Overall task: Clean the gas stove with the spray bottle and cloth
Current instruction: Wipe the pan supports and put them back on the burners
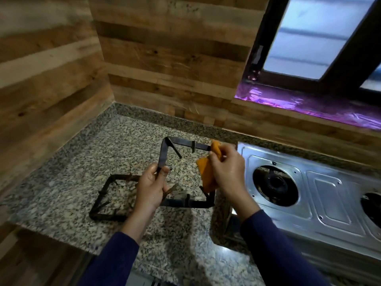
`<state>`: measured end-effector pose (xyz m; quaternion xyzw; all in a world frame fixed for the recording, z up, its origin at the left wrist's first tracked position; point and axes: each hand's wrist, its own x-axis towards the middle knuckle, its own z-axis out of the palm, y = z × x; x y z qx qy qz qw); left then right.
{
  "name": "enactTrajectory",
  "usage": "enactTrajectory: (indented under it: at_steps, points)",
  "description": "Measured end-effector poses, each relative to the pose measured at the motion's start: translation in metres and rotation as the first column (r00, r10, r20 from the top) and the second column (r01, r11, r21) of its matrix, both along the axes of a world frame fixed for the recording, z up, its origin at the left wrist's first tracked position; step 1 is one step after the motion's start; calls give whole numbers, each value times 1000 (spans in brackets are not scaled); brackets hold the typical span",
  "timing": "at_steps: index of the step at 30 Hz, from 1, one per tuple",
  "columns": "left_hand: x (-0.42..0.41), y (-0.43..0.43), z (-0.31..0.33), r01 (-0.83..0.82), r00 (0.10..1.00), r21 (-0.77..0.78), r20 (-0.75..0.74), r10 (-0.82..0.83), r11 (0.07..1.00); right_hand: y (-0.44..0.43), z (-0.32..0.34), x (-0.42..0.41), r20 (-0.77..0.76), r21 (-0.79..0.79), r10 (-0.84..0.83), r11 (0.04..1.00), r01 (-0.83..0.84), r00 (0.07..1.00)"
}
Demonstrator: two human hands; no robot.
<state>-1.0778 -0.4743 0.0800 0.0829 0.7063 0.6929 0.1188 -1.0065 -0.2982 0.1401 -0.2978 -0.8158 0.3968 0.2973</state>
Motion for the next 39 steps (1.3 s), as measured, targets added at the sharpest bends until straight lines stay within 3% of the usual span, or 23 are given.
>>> enactTrajectory:
  at_steps: [3, 6, 8, 10, 13, 16, 19, 22, 24, 26, 32, 34, 37, 39]
  points:
    - [20, 21, 9, 13, 999, 10, -45, -13, 1000, 1, -9, 23, -9, -210, 18, 977, -19, 1000]
    - [34, 38, 18, 74, 995, -9, -72, -74, 997, 19, 12, 47, -321, -316, -134, 948, 27, 937]
    - [49, 56, 27, 145, 985, -5, -98, -145, 989, 44, 34, 60, -445, -291, -220, 952, 92, 868]
    - [69, 82, 39, 218, 968, 0, -126, -217, 976, 69, 47, 72, -422, -196, -213, 970, 141, 881]
    - [100, 122, 47, 292, 946, 30, -159, -284, 956, 93, 38, 93, -249, -27, -155, 988, 154, 956]
    - [127, 158, 46, 340, 931, 37, -155, -330, 940, 123, 30, 136, -219, -124, -205, 976, 181, 954]
    - [157, 190, 50, 376, 922, 31, -116, -370, 926, 150, 43, 180, -385, -204, -262, 959, 196, 885]
    - [198, 233, 62, 468, 884, 121, -51, -465, 875, 176, 58, 207, -514, -22, -165, 984, 180, 842]
    - [220, 259, 64, 536, 844, 107, -87, -529, 837, 195, 56, 215, -387, 224, -31, 966, 127, 922]
    - [244, 283, 64, 523, 847, 30, -133, -515, 852, 218, 45, 227, -212, 366, -46, 923, 123, 976]
    - [293, 328, 40, 440, 895, -13, -76, -440, 898, 260, 13, 296, -63, 213, -108, 970, 119, 992]
    - [303, 339, 30, 408, 908, -56, -82, -412, 911, 267, 4, 318, -36, 81, -136, 987, 139, 990]
    - [310, 354, 28, 396, 904, -117, -128, -409, 911, 271, 9, 344, -257, -99, -256, 966, 238, 932]
    - [314, 364, 32, 431, 883, -142, -135, -449, 891, 274, 16, 352, -369, -26, -213, 975, 219, 905]
